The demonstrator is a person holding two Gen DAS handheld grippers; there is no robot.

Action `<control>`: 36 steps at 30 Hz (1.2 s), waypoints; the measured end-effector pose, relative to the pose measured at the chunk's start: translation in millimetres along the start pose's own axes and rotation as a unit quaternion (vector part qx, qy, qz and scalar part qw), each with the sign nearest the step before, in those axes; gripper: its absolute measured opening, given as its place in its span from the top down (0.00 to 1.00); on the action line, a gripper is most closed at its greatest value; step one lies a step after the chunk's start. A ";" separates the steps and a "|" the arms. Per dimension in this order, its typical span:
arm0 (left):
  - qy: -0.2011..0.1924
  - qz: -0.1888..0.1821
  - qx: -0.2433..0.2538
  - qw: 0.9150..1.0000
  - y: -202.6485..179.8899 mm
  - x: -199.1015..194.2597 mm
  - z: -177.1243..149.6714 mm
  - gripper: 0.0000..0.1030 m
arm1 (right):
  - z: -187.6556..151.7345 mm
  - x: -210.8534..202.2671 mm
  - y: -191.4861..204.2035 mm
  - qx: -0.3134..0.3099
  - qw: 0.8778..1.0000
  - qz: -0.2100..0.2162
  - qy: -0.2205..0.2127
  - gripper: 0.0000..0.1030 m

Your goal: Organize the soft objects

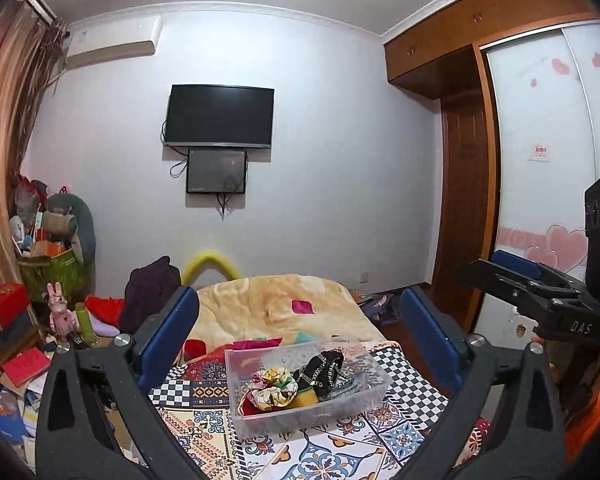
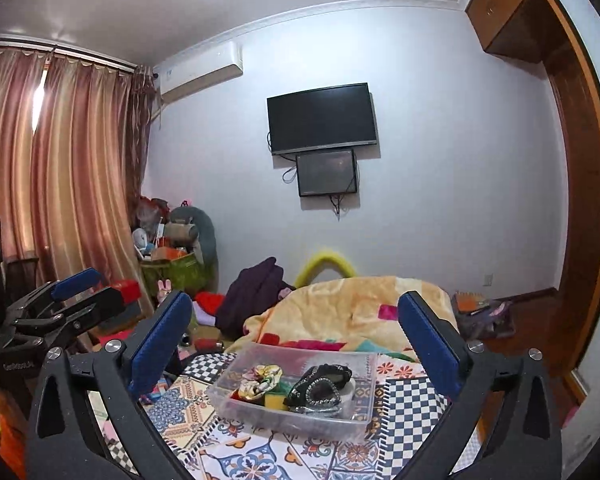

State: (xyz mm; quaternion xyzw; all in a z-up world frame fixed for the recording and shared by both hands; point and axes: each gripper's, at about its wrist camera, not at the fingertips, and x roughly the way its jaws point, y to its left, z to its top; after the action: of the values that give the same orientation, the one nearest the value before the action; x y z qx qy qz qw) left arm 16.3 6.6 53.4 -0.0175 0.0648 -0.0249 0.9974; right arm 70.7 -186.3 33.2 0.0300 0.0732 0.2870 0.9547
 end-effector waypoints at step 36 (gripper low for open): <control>0.007 -0.001 0.002 1.000 -9.4 -5.1 -4.7 0.00 | -11.3 -9.4 0.9 -0.003 1.000 -0.001 0.002 0.00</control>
State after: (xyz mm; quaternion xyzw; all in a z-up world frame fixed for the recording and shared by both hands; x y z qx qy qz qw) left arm 10.2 -2.7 49.8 -0.0158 0.0717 -0.0262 0.9970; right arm 60.7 -190.5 23.2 0.0264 0.0745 0.2862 0.9549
